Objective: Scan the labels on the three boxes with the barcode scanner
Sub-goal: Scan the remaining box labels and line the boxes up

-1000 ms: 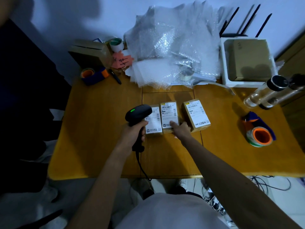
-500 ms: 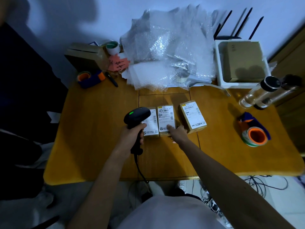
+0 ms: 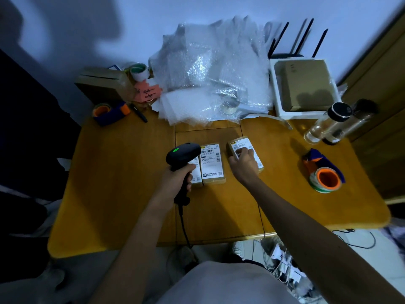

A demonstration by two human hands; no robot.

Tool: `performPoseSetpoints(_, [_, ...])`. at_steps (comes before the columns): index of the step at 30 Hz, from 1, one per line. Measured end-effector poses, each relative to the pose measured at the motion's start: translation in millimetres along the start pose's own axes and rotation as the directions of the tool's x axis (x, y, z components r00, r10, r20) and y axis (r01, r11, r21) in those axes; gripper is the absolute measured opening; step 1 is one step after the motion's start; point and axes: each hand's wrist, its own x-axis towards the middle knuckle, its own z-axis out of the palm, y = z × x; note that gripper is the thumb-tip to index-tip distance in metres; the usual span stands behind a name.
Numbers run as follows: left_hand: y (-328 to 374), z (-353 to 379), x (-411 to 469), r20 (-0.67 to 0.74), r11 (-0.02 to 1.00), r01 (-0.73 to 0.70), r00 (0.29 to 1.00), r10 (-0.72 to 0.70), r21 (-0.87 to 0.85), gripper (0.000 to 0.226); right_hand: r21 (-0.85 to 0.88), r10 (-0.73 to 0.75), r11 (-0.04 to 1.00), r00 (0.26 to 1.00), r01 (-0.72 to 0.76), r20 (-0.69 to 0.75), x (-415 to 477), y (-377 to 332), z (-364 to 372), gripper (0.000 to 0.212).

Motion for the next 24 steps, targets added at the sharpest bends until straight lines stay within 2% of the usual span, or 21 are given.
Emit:
performPoseSetpoints(3, [4.8,7.5,-0.4,0.010,1.000,-0.002,1.000,0.002,0.007,0.021,-0.065,0.000,0.998,0.999,-0.003,-0.043,9.0,11.1,-12.6,0.050])
performPoseSetpoints(9, [8.9,16.2,-4.6,0.018,0.999,-0.032,0.999,0.031,0.018,0.021,-0.212,0.127,0.971,0.990,-0.112,0.058,24.3,45.6,-23.5,0.083])
performPoseSetpoints(12, [10.7,19.0,-5.5,0.009,0.999,-0.031,0.999,0.030,0.024,0.022,-0.193,0.218,0.963,0.966,-0.189,0.142,27.7,56.1,-19.8,0.093])
performPoseSetpoints(15, [8.6,16.6,-7.2,-0.009,0.999,-0.012,1.000,0.012,0.051,0.026,-0.148,0.256,0.962,0.945,-0.228,0.204,29.7,59.6,-13.3,0.094])
performPoseSetpoints(22, [-0.8,9.2,-11.4,-0.033,0.999,-0.019,0.999,0.020,0.041,0.022,-0.036,0.287,0.957,0.933,-0.286,0.217,23.1,61.2,-9.3,0.093])
performPoseSetpoints(24, [-1.0,8.8,-11.9,-0.034,0.998,-0.017,0.999,0.019,0.053,0.023,0.010,0.302,0.949,0.917,-0.316,0.260,25.3,67.2,-9.0,0.096])
